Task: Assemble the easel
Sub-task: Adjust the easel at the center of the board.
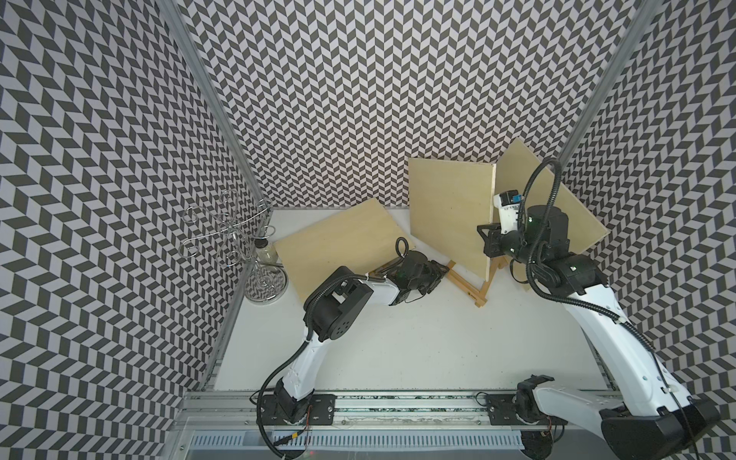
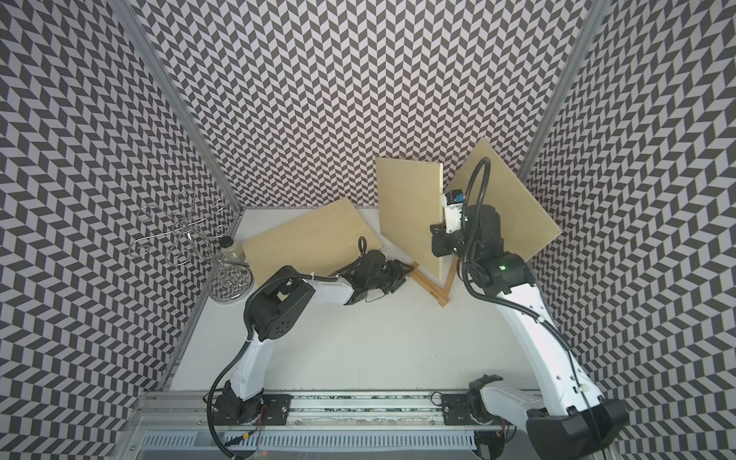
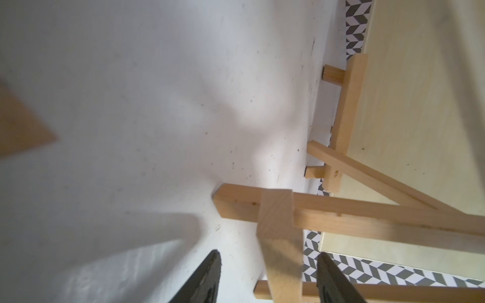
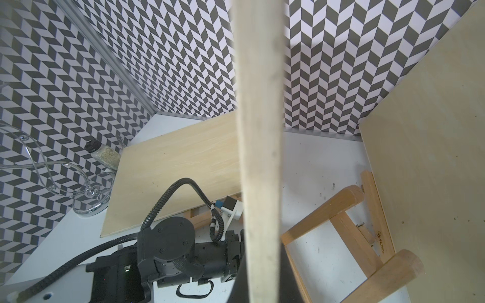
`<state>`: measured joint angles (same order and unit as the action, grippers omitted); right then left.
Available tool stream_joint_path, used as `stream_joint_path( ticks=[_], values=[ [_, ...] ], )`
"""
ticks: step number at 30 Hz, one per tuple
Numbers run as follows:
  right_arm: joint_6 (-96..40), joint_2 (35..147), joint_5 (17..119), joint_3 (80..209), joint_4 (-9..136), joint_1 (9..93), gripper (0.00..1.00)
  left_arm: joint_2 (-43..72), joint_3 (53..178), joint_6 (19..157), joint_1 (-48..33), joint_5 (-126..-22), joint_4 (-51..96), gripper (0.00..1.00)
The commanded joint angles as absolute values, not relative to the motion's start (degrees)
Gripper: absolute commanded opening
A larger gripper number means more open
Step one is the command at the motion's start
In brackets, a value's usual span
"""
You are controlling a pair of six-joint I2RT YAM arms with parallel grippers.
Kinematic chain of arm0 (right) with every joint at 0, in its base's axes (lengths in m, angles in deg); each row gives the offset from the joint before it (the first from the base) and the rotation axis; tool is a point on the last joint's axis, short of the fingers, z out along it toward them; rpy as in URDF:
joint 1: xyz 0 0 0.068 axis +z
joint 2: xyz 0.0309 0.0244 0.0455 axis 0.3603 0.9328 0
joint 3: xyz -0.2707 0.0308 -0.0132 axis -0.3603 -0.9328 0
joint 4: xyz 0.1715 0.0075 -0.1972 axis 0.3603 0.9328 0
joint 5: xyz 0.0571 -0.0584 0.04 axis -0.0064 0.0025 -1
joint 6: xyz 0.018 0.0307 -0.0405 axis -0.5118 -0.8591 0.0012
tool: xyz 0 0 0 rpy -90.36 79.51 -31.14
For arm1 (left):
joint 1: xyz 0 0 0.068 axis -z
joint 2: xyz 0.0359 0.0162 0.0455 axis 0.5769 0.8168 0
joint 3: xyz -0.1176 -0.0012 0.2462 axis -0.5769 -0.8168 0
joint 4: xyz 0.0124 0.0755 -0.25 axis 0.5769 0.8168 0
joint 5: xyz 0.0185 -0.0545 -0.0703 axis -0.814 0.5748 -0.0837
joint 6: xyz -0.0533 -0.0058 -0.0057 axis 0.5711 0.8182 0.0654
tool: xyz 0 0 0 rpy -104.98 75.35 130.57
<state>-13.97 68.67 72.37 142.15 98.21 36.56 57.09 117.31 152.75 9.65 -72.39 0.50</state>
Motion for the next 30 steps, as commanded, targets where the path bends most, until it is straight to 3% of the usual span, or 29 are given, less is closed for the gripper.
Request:
stream_joint_path(
  ticks=[1, 4, 6, 9, 14, 27, 29, 30],
  values=[
    [-14.22, 65.31, 70.75, 142.65, 88.33, 36.30, 0.00, 59.58, 120.24, 153.79, 9.23, -74.35, -2.24, 0.53],
    [-14.12, 64.95, 70.57, 142.55, 88.42, 36.31, 0.00, 60.95, 122.24, 154.01, 9.19, -74.31, -1.26, 0.47],
    [-13.92, 64.91, 70.82, 142.69, 88.51, 36.24, 0.00, 61.18, 122.47, 154.33, 9.24, -74.68, -1.05, 0.31],
    [-13.89, 65.15, 70.75, 143.01, 88.51, 36.26, 0.00, 60.85, 122.12, 154.55, 9.14, -76.04, -0.83, 0.20],
    [-14.47, 65.17, 69.45, 142.60, 87.99, 36.26, 0.00, 60.15, 121.47, 154.42, 8.12, -79.43, -0.62, 0.14],
    [-14.92, 64.83, 68.23, 142.17, 87.50, 36.32, 0.00, 60.23, 125.15, 145.96, 4.39, -86.21, 5.54, 0.12],
    [-14.92, 64.88, 68.27, 142.22, 87.38, 36.31, 0.00, 60.30, 126.01, 144.50, 4.28, -86.62, 6.97, 0.18],
    [-15.00, 64.83, 68.44, 142.09, 87.38, 36.33, 0.00, 60.29, 126.07, 143.79, 4.36, -86.43, 6.99, 0.25]
  ],
)
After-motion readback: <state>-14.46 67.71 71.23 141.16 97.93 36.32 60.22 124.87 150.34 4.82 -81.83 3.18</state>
